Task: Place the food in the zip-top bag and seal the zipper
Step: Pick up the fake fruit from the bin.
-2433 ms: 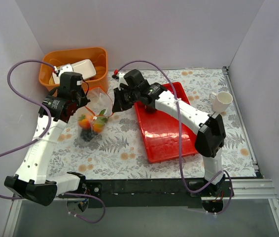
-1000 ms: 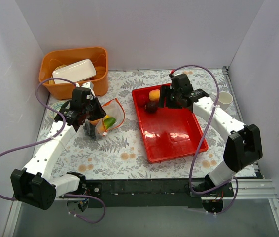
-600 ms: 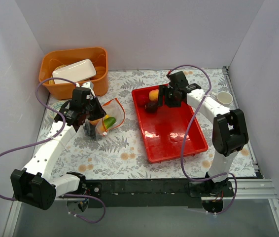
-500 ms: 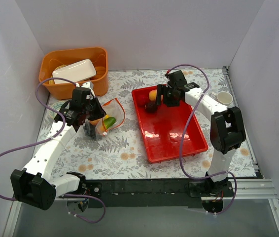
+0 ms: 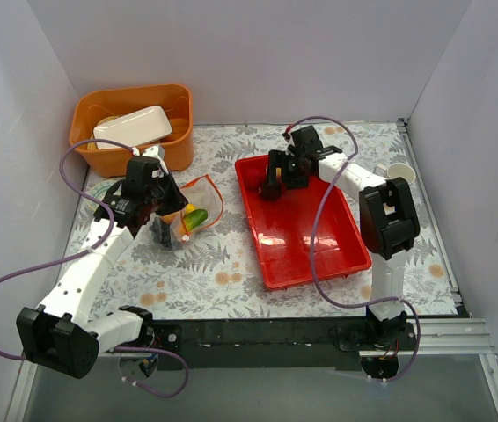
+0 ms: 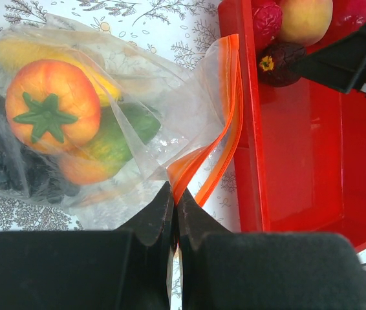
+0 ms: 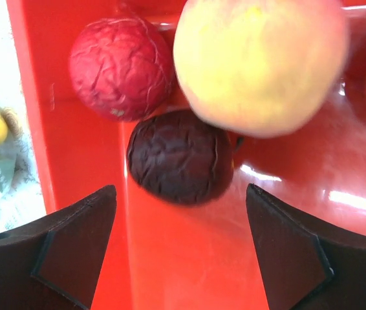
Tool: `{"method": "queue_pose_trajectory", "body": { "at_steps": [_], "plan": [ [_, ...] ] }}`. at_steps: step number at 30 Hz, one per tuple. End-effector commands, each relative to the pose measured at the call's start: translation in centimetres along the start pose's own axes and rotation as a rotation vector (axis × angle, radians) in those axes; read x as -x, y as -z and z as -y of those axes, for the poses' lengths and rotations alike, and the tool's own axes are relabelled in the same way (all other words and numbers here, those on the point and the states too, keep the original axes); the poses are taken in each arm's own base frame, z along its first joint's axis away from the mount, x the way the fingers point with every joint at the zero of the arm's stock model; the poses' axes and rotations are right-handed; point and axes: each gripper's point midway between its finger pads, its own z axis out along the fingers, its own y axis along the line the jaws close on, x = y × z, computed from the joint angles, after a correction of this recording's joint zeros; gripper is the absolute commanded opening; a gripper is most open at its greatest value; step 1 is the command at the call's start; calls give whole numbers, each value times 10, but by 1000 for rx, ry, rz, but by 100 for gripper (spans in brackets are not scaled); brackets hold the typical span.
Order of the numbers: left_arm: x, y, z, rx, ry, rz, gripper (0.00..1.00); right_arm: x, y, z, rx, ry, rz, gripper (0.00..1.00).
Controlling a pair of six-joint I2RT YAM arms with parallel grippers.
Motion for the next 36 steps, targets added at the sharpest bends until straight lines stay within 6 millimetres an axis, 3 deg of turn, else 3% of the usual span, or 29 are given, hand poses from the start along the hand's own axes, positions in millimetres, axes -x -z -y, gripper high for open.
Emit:
{"method": "queue_pose_trajectory", "body": {
  "at_steps": [1,9,12,13,17,22,23,28,36],
  "plan": [
    [8,10,1,-2,-6,34,0,15,-14,-8,53,22,22,88],
    [0,3,-6,19,-16,13,0,-2,-26,1,53,40,-15,87],
    [0,2,-5,15,-14,11,0,-8,-22,1,62,46,-14,78],
    [0,2,-4,12,-14,10,0,-8,-21,0,67,51,-9,68],
    [1,0,-2,6,-14,8,0,-11,-13,0,71,59,6,53],
    [2,-1,-2,4,-17,6,0,-13,7,-7,83,63,24,47],
    [1,-1,-2,3,-17,5,0,-22,9,-5,82,54,13,47],
    [-3,-3,-2,3,-8,-8,0,-21,44,-30,138,56,77,46],
    [-4,-6,5,-33,-3,-25,0,-22,87,-105,260,121,139,46]
  ]
}}
